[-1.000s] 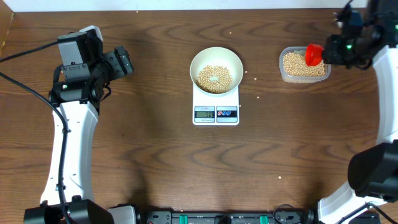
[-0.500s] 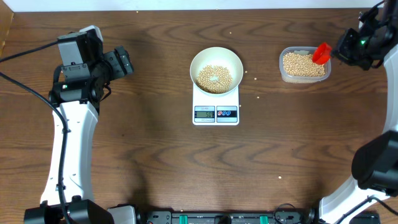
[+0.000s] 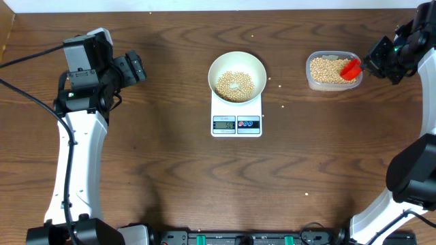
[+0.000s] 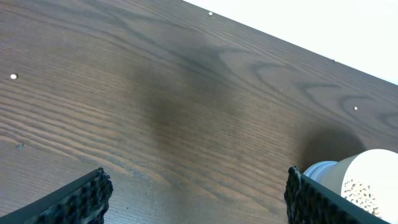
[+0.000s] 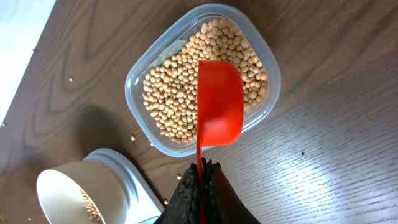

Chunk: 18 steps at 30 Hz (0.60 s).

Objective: Scoop item into bowl and weigh 50g on scale
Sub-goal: 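Open the right gripper and release the scoop in the tub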

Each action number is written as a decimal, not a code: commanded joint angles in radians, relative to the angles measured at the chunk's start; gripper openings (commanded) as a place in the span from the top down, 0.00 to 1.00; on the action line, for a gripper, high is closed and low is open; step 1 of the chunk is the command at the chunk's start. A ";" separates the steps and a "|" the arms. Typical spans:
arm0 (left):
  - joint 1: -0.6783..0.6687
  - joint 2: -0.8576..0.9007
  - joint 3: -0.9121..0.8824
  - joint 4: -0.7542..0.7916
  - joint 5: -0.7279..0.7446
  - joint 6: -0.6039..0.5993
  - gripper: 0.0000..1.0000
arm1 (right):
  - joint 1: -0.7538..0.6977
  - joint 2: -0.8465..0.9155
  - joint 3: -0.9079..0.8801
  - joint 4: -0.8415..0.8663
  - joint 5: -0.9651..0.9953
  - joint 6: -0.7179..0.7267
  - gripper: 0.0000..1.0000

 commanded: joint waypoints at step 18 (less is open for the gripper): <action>0.002 -0.002 0.009 -0.003 -0.010 0.013 0.09 | -0.017 0.010 -0.003 -0.040 0.021 0.006 0.40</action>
